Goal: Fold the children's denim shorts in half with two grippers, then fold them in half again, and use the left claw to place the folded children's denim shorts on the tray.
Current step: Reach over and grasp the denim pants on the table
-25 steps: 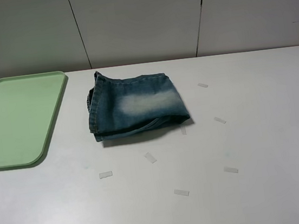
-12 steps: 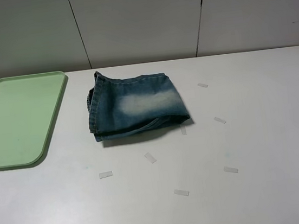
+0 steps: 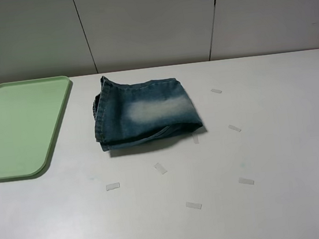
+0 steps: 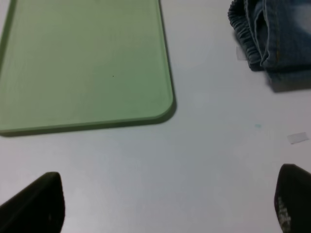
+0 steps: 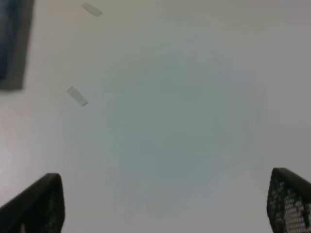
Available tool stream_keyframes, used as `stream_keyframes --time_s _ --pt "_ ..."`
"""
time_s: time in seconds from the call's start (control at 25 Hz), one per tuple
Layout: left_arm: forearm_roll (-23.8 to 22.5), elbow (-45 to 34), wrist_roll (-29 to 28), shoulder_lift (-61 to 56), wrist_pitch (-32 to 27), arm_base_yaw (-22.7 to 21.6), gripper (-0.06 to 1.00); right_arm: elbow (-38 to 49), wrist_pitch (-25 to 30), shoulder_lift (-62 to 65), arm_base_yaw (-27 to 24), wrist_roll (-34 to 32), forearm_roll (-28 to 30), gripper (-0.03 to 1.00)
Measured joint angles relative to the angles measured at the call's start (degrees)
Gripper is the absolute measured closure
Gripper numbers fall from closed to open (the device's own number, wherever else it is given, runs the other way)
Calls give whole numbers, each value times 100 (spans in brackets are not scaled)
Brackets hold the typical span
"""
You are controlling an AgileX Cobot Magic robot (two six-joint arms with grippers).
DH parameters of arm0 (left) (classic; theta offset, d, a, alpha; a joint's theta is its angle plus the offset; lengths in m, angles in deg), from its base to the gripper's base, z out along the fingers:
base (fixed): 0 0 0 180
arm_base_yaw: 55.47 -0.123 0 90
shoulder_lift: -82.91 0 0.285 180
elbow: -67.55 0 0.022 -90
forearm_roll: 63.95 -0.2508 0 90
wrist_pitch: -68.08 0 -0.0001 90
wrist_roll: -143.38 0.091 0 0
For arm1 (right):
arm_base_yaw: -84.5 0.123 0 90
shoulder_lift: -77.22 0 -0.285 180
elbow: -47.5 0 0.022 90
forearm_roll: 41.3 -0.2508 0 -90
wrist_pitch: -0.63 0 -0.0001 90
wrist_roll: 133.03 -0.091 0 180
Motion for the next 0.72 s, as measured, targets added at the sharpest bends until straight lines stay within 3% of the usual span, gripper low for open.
stream_keyframes --time_s 0.72 --pt "0 0 0 0 0 0 9 0 0 -177 0 -27 62 34"
